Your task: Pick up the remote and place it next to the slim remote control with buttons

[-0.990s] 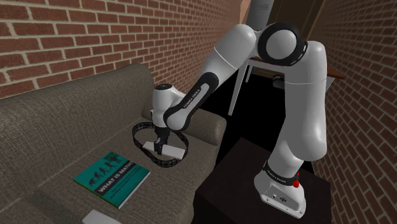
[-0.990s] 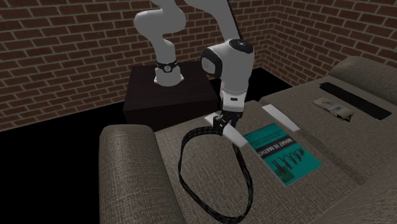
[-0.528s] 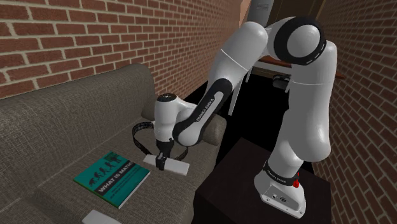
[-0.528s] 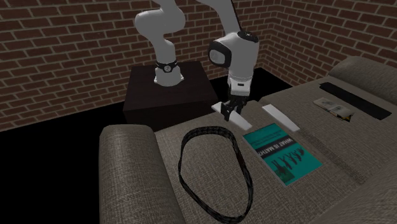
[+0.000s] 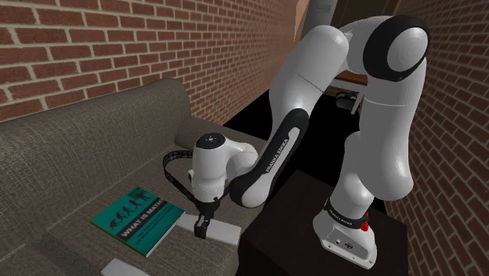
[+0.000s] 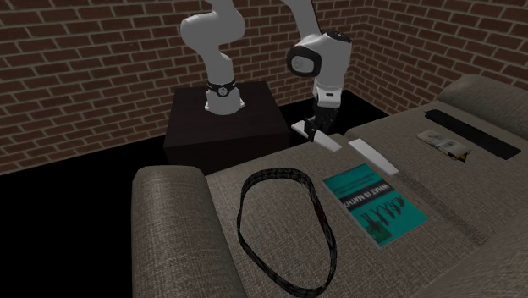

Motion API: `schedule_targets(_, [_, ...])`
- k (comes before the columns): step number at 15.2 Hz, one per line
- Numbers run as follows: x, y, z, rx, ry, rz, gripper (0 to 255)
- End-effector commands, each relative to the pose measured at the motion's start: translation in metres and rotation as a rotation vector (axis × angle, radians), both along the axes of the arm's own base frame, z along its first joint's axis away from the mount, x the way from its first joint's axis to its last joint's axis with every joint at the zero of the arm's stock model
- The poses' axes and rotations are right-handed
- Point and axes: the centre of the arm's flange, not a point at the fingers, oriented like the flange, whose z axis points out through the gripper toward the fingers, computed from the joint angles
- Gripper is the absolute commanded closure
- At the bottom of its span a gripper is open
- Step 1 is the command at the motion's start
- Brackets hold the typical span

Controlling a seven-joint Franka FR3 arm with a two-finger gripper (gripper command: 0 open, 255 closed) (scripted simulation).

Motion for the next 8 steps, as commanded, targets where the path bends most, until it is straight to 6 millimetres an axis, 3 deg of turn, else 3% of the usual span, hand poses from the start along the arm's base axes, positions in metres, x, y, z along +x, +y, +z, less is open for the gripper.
schedule_targets(1, [-0.012,0.007,-0.002,0.0,-0.001,-0.004,255])
schedule_targets(8, [-0.012,0.007,-0.039,0.0,-0.001,-0.004,255])
